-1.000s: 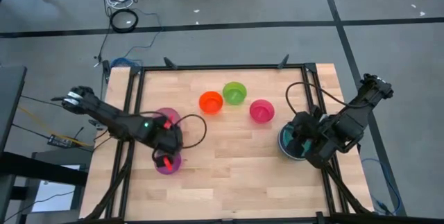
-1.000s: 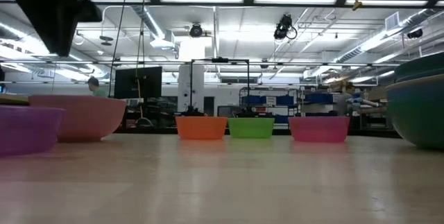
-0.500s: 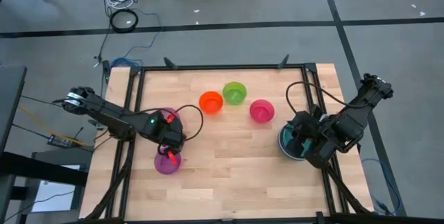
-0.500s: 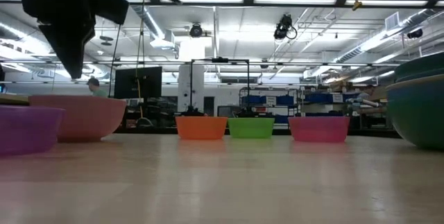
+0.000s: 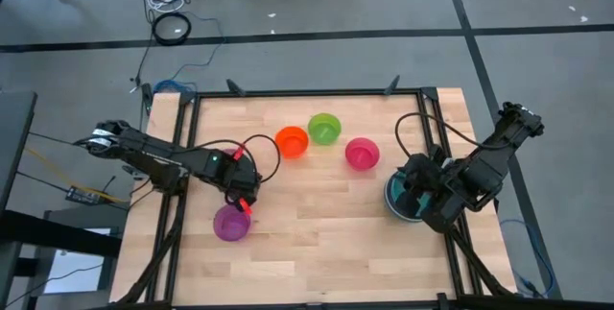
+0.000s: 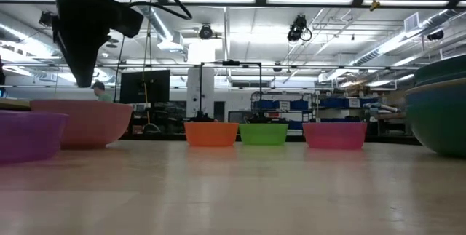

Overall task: Nest bowls inside each other
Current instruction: Stack the pink bowl on top of the dark green bowl

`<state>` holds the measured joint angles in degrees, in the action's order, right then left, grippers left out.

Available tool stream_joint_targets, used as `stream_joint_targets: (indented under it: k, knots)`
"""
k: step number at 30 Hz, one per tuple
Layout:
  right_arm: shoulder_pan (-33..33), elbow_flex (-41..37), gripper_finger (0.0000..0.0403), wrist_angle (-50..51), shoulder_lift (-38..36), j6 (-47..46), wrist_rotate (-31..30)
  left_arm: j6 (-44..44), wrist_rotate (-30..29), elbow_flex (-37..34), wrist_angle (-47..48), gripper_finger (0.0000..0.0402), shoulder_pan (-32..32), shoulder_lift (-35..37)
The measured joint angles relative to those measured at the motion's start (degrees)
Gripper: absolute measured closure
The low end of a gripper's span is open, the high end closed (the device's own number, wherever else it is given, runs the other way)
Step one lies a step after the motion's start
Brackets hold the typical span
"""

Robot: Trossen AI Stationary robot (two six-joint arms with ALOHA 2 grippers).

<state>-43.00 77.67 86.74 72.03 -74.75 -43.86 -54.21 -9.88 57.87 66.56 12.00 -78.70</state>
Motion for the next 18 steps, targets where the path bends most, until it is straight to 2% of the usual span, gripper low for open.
stream_joint_targets:
  k: [4,10,18]
  knots:
    - [0.0,0.0,0.0312,0.0,0.0,0.0,0.0,-3.9,2.4,0.0,-0.1,0.0268,-0.3,0.0]
    - [0.0,0.0,0.0312,0.0,0.0,0.0,0.0,-6.0,3.0,-0.2,-0.3,0.0268,-0.3,0.0]
    - [0.0,0.0,0.0313,0.0,0.0,0.0,0.0,-6.1,2.9,-5.3,-3.8,0.0268,-0.4,-0.1]
